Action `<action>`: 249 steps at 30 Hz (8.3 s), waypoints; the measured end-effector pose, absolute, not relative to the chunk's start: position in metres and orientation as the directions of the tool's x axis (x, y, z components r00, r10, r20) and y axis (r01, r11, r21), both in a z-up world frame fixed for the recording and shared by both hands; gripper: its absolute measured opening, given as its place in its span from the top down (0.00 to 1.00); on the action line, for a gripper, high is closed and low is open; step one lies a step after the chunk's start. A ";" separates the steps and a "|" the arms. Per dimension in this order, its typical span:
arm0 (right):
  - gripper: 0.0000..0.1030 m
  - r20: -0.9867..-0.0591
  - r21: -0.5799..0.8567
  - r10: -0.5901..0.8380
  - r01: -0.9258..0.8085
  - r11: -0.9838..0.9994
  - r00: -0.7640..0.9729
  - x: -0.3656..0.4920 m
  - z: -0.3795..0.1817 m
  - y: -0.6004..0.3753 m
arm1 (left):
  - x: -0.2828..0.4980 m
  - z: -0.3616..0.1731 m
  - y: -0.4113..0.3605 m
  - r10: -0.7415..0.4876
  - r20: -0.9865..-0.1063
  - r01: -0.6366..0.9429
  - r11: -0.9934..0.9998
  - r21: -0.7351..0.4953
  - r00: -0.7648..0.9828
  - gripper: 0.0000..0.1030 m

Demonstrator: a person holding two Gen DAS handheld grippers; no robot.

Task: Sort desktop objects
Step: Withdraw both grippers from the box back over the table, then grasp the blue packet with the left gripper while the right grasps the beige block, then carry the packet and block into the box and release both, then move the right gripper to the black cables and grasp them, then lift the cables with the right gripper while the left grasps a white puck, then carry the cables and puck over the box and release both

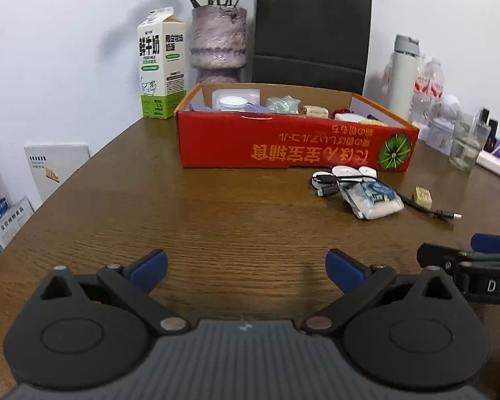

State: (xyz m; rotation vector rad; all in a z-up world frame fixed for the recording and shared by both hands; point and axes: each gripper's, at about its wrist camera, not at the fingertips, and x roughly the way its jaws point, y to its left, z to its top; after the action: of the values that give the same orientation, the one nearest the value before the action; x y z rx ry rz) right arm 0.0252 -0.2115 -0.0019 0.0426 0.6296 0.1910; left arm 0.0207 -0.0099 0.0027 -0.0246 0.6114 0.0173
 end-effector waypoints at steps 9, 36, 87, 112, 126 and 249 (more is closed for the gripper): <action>0.12 -0.597 0.102 0.193 -0.165 0.981 0.779 0.028 -0.004 -0.212 | 0.024 0.000 -0.010 0.017 -0.596 -0.034 0.999 -0.018 0.802 0.00; 0.12 -0.614 0.111 0.193 -0.158 0.981 0.766 0.031 -0.007 -0.214 | 0.027 -0.002 -0.006 0.015 -0.619 -0.044 0.999 -0.031 0.785 0.00; 0.79 -0.566 0.110 0.214 -0.184 0.977 0.797 0.120 0.014 -0.259 | 0.063 0.054 -0.046 -0.203 -0.516 0.162 0.979 -0.124 0.832 0.90; 0.79 -0.537 0.326 0.293 -0.126 0.937 0.791 0.311 0.076 -0.225 | 0.309 0.064 -0.051 -0.112 -0.670 0.083 0.994 -0.075 0.734 0.82; 0.23 -0.535 0.306 0.223 -0.059 0.950 0.815 0.304 0.077 -0.223 | 0.302 0.085 -0.047 -0.067 -0.620 0.031 0.997 -0.068 0.782 0.07; 1.00 -0.427 0.003 0.161 -0.176 0.984 0.890 0.107 0.024 -0.251 | 0.091 0.054 -0.052 -0.122 -0.485 0.118 0.992 -0.040 0.866 0.72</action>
State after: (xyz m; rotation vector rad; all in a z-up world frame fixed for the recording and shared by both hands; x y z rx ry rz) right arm 0.1074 -0.2515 0.0245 -0.0360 0.4398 0.1751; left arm 0.0907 -0.0522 0.0536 -0.0090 0.5083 -0.1257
